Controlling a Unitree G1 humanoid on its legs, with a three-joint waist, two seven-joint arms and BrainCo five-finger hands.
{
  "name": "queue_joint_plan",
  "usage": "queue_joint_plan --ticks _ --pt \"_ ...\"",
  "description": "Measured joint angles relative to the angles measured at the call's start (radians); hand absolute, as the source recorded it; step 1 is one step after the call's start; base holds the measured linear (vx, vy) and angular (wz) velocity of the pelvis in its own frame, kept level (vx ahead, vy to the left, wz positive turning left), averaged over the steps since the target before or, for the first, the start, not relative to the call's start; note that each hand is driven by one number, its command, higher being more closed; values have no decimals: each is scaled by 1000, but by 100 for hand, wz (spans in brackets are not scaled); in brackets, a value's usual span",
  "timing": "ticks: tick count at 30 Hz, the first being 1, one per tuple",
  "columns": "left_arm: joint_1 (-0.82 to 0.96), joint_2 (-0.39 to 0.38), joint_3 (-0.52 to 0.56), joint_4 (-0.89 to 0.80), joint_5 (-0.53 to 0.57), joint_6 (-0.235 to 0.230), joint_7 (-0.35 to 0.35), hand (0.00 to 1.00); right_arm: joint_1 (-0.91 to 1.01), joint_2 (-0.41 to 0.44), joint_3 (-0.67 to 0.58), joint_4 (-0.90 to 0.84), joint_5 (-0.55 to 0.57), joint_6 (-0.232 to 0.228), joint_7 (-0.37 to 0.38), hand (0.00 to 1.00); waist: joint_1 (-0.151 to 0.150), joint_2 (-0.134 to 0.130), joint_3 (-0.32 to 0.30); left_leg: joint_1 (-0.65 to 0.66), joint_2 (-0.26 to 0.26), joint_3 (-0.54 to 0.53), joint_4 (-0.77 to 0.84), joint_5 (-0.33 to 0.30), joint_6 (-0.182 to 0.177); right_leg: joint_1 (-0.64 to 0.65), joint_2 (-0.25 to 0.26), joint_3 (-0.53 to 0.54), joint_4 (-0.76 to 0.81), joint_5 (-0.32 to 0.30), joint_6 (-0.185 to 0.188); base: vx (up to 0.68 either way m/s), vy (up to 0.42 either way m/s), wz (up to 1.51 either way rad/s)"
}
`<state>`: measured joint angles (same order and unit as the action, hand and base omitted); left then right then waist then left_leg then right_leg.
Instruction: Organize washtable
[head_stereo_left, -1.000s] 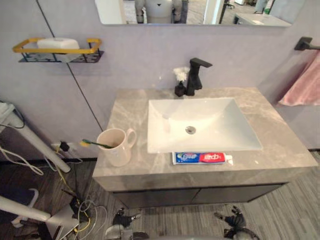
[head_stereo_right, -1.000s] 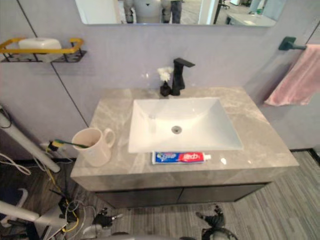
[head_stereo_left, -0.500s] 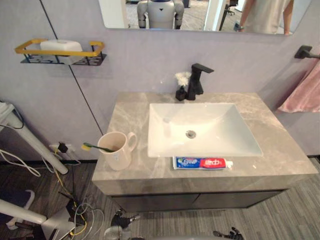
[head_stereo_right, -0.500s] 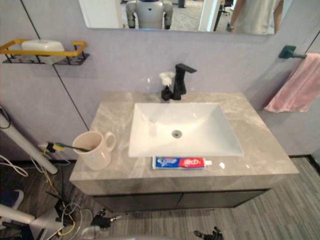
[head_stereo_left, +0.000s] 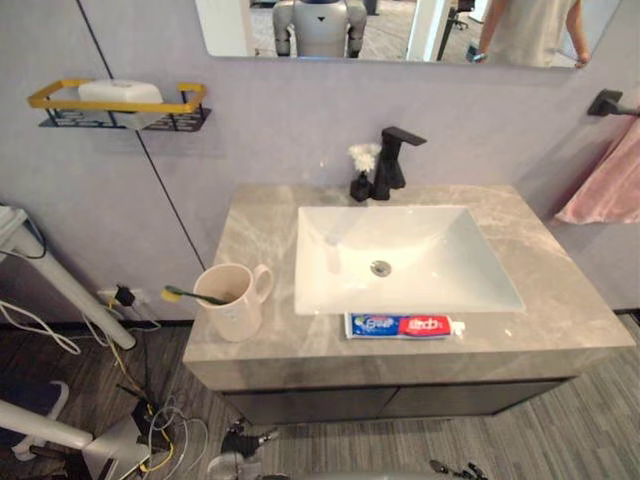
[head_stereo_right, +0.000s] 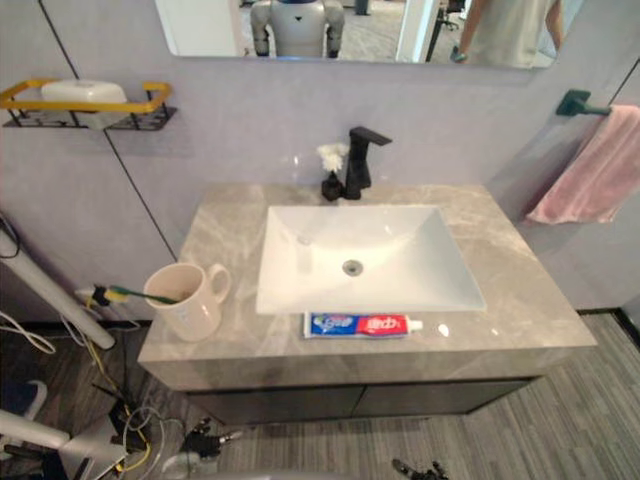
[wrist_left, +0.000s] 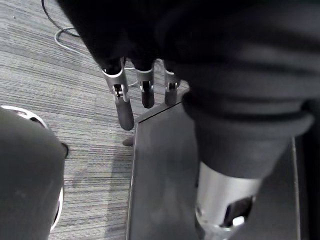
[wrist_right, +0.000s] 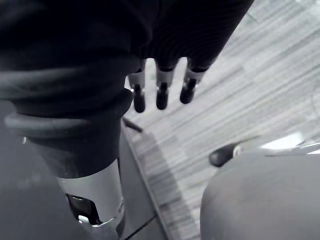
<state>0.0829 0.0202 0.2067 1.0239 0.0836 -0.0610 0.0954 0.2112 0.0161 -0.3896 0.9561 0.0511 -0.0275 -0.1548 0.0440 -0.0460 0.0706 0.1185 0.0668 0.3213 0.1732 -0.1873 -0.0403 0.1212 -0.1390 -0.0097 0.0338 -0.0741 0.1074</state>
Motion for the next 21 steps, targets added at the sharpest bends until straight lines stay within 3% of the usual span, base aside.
queue_joint_plan --ticks 5,13,16,21 --pt "-2 7 2 5 -4 0 17 0 -23 -4 -55 -20 18 6 -22 0 -3 6 9 0 -2 10 -2 3 4 21 -2 -30 -57 44 -1 -23 -2 -8" --pt "10 7 36 -17 -3 2 20 0 16 -66 -205 -416 0 -4 -102 0 -10 -5 15 2 -2 14 -10 5 1 14 -3 -42 -60 45 1 -28 -7 -2" --pt "35 8 42 -50 -3 4 21 0 30 -70 -239 -619 -44 -5 -108 0 -33 -5 16 3 -1 19 -15 5 0 12 -1 -40 -66 46 2 15 -12 -6" --pt "56 7 42 -89 -3 6 19 0 63 -79 -283 -877 -118 -5 -108 0 -39 -5 19 5 2 27 -17 2 -4 9 2 -34 -68 49 3 28 -10 -9"
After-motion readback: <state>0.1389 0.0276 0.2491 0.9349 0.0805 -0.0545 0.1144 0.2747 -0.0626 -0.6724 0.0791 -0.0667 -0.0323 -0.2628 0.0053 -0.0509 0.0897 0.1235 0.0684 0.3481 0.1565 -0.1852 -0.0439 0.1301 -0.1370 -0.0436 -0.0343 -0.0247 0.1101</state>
